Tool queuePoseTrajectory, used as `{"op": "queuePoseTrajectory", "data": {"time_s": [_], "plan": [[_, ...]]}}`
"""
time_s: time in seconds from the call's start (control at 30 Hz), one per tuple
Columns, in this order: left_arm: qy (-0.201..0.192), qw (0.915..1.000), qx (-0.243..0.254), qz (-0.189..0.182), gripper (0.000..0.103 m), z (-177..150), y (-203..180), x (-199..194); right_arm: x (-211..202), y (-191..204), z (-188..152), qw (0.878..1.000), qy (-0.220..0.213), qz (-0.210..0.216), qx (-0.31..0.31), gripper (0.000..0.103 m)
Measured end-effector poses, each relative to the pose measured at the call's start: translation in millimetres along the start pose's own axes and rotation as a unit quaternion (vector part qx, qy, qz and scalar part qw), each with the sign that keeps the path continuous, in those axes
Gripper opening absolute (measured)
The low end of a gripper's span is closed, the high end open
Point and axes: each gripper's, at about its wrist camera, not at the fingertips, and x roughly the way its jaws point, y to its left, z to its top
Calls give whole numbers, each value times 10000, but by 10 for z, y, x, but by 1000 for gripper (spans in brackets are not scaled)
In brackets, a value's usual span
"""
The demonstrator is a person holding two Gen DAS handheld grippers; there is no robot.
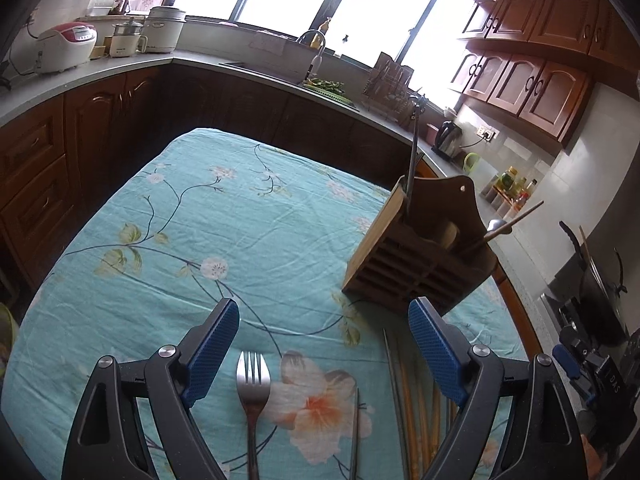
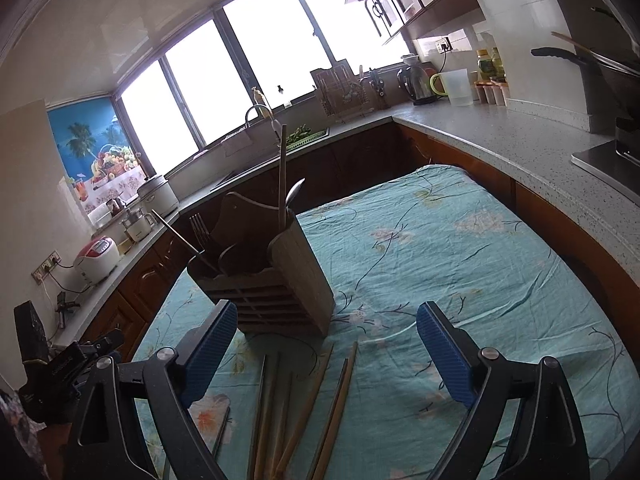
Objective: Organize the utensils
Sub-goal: 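Move both tools back down to the remaining chopsticks, then grasp another steel chopstick with the left tool while the right grasps a wooden one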
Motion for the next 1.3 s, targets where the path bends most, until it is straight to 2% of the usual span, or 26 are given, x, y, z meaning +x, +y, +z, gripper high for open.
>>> {"op": "queuePoseTrajectory", "data": {"time_s": [0.2,0.47,0.63,0.7,0.77,0.97,1.07,1.3], "plan": [[289,9995,57,72,87,-119,33,-66,-52,-17,-210,9998,180,-29,28,92],[482,9985,247,21,87,-47,-88,-103,35,-37,-279,9990,432,-58,25,92],[680,9970,355,-42,85,-43,-200,36,149,-19,-299,9980,619,-111,-88,79],[730,9964,428,-23,85,-37,-245,69,219,-29,-302,9971,745,-114,-72,70],[783,9958,482,-26,84,-15,-274,142,286,-38,-304,9963,848,-136,-88,65],[1001,9930,613,-107,68,35,-387,352,516,-72,-287,9937,1110,-138,-72,46],[1145,9912,659,-122,61,49,-415,456,647,-99,-289,9919,1259,-151,-54,33],[1420,9863,833,-137,54,23,-578,774,826,-129,-310,9892,1450,-178,-66,28]]}}
